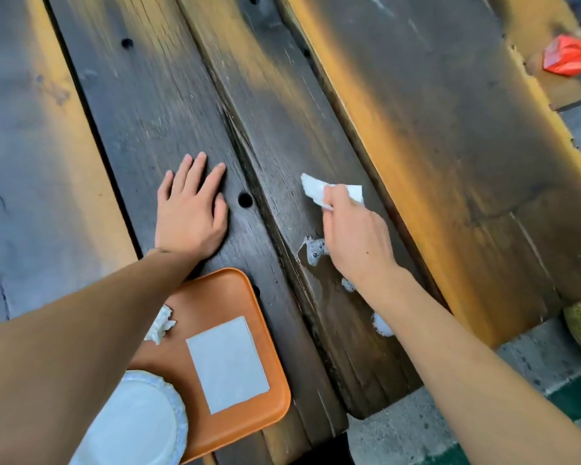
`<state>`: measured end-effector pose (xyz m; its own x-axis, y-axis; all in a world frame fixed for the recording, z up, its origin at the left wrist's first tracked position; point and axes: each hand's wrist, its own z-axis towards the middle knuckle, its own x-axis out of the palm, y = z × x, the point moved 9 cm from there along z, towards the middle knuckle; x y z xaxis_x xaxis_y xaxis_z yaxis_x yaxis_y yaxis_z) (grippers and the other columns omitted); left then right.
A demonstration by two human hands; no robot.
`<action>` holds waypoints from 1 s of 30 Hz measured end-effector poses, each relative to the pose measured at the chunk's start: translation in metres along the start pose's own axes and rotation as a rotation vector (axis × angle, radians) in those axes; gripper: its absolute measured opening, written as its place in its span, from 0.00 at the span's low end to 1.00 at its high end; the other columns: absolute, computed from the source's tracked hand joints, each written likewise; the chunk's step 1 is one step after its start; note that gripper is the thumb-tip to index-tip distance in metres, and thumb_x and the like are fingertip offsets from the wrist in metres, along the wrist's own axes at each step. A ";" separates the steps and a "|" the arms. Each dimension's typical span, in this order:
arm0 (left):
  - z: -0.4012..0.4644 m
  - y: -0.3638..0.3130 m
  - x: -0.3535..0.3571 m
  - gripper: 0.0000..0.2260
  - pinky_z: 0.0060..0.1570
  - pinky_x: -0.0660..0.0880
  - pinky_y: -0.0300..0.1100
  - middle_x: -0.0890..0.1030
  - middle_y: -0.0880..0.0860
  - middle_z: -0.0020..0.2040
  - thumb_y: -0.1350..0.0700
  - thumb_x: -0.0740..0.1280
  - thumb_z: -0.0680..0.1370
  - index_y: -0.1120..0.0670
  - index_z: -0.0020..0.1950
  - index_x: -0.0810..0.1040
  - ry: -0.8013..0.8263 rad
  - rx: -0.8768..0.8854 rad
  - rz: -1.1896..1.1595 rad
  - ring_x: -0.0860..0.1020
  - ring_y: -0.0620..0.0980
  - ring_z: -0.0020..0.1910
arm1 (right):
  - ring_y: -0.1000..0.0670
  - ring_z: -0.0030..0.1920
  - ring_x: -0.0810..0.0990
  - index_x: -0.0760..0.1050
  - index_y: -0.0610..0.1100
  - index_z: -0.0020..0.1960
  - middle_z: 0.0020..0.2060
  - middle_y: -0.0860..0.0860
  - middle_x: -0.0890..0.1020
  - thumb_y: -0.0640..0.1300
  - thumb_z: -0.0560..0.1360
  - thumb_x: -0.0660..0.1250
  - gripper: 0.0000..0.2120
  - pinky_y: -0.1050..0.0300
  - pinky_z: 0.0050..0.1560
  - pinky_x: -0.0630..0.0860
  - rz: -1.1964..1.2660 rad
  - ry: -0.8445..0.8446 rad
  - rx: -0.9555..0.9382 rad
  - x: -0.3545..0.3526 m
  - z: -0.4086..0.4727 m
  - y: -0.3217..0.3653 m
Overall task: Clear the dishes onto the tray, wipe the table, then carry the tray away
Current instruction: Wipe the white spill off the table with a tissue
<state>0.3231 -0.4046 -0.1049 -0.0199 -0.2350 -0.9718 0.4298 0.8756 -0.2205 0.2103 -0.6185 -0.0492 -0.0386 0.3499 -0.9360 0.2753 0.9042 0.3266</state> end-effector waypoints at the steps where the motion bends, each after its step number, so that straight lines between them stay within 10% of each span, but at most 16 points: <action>1: 0.000 0.000 0.000 0.25 0.78 0.53 0.56 0.65 0.56 0.80 0.49 0.54 0.81 0.51 0.78 0.69 -0.004 0.000 0.002 0.60 0.56 0.81 | 0.41 0.36 0.73 0.65 0.44 0.54 0.41 0.50 0.71 0.41 0.82 0.57 0.02 0.49 0.33 0.69 -0.015 0.066 -0.044 0.014 0.001 0.007; 8: 0.002 0.001 0.002 0.25 0.78 0.53 0.55 0.64 0.55 0.80 0.50 0.54 0.81 0.50 0.78 0.68 -0.001 -0.004 0.004 0.59 0.55 0.81 | 0.45 0.60 0.82 0.77 0.44 0.65 0.62 0.48 0.82 0.37 0.72 0.73 0.21 0.54 0.41 0.82 -0.107 0.080 -0.340 0.031 -0.026 0.008; 13: 0.001 0.001 0.001 0.25 0.78 0.53 0.55 0.65 0.56 0.80 0.51 0.54 0.80 0.50 0.78 0.68 -0.005 -0.013 0.003 0.59 0.56 0.81 | 0.49 0.76 0.66 0.73 0.45 0.72 0.73 0.49 0.73 0.63 0.81 0.54 0.29 0.58 0.71 0.61 -0.175 0.248 -0.454 0.047 -0.061 -0.005; 30: 0.000 0.000 0.000 0.25 0.79 0.53 0.55 0.65 0.56 0.80 0.51 0.54 0.80 0.52 0.78 0.69 -0.002 -0.007 0.004 0.60 0.57 0.81 | 0.47 0.73 0.71 0.74 0.41 0.71 0.71 0.46 0.75 0.50 0.83 0.53 0.23 0.48 0.70 0.66 -0.208 0.212 -0.571 0.045 -0.153 -0.043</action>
<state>0.3233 -0.4047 -0.1049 -0.0168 -0.2326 -0.9724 0.4236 0.8793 -0.2176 0.0500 -0.6040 -0.0847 -0.2409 0.1412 -0.9602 -0.3110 0.9259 0.2142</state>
